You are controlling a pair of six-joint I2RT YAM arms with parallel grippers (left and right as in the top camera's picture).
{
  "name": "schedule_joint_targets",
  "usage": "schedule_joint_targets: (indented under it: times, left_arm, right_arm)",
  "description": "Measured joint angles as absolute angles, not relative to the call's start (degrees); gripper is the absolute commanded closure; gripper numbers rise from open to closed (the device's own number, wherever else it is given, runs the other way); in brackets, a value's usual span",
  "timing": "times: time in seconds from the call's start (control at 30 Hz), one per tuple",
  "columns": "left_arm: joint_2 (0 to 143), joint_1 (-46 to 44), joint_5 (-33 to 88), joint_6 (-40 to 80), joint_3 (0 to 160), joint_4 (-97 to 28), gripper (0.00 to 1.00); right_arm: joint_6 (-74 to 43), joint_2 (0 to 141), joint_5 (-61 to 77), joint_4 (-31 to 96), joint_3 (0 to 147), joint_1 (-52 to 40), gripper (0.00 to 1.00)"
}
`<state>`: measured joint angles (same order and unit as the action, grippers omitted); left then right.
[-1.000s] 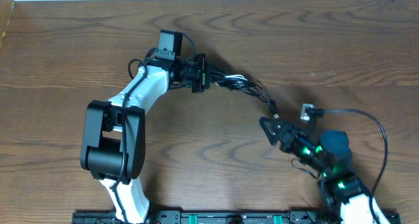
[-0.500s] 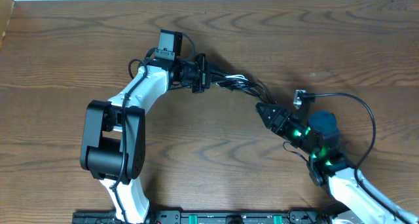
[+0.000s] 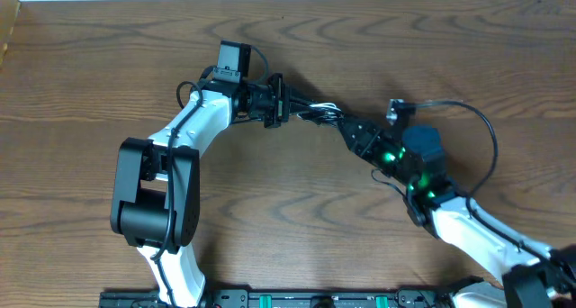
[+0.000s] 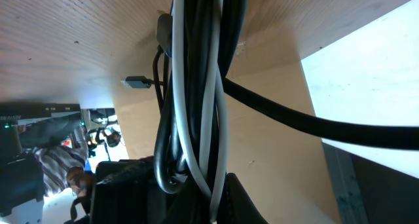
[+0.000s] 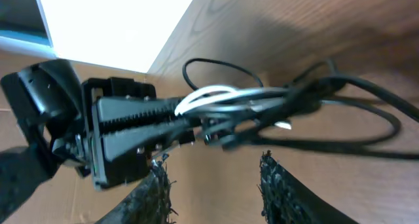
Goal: Untangle cables
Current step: 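Move right gripper toward the hanging cables below the left gripper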
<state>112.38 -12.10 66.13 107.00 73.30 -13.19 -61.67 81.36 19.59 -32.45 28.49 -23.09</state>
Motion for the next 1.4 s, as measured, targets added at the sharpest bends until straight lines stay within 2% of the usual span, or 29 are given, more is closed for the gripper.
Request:
schedule_joint_targets:
  times: [0.23,0.93,1.03,1.2,1.23,1.33,1.4]
  left_arm:
    - [112.38,-12.1,66.11,107.02,73.32,-13.19,0.92]
    - [112.38,-12.1,66.13,107.44,73.32,-13.19,0.92]
    - [112.38,-12.1,66.13,107.59,73.3,-13.19,0.92]
    - [112.38,-12.1,66.13,107.77,73.3,-13.19,0.92]
    - [112.38,-12.1,66.13,107.79,73.3,-13.19,0.92]
    - [112.38,-12.1,66.15,107.79,73.32,-13.19,0.92]
    - [112.38,-12.1,66.35,108.01,73.3,-13.21,0.93]
  right_arm:
    - [-63.02,85.27,19.22,-32.4,31.79,-23.7,0.69]
    - [-66.89,86.85,12.99,-27.05,32.12,-23.7,0.71]
    - [-67.0,86.85,13.39,-27.05,32.12,-23.7,0.68]
    - [-65.95,86.85,16.01,-25.98,32.12,-24.88,0.52]
    - [-64.18,86.85,16.8,-25.91,32.12,-25.63,0.46]
    - [-55.96,86.85,17.47,-25.91,32.12,-27.51,0.45]
    - [-46.48,86.85,17.78,-25.71,32.14,-28.62,0.46]
